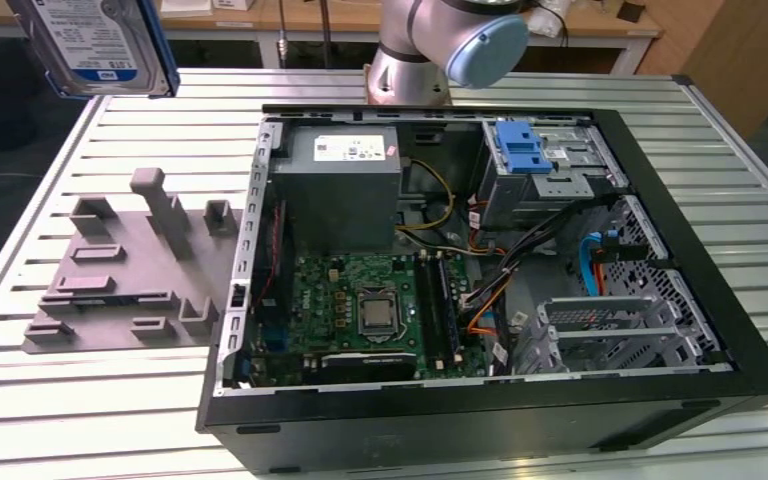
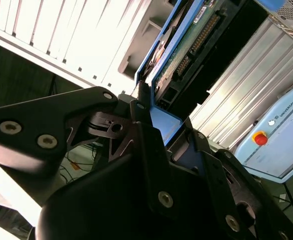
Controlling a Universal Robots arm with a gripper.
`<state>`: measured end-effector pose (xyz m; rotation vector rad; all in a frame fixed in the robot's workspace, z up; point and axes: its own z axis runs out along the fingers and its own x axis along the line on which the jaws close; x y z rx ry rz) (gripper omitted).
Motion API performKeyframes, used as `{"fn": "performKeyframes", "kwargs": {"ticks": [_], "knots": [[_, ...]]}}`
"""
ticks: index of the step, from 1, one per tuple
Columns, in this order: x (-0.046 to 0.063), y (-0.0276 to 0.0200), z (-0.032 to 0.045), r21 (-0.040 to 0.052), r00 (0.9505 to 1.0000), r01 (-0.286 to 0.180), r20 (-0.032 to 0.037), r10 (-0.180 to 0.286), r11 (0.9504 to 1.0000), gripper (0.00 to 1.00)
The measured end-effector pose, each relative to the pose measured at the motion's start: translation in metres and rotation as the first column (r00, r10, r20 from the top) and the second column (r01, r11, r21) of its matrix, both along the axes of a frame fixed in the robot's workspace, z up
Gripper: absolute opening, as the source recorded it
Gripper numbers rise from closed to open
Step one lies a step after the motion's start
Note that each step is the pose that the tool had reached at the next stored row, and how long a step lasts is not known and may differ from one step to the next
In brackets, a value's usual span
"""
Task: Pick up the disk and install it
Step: 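Pick up the disk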
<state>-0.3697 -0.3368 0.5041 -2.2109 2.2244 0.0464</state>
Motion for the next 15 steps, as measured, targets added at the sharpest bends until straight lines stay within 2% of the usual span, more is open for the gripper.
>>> {"fn": "performKeyframes", "kwargs": {"ticks": [15], "knots": [[0.013,0.0000,0.0000,0.0000,1.0000,0.000,0.0001,0.000,1.0000,0.36]]}}
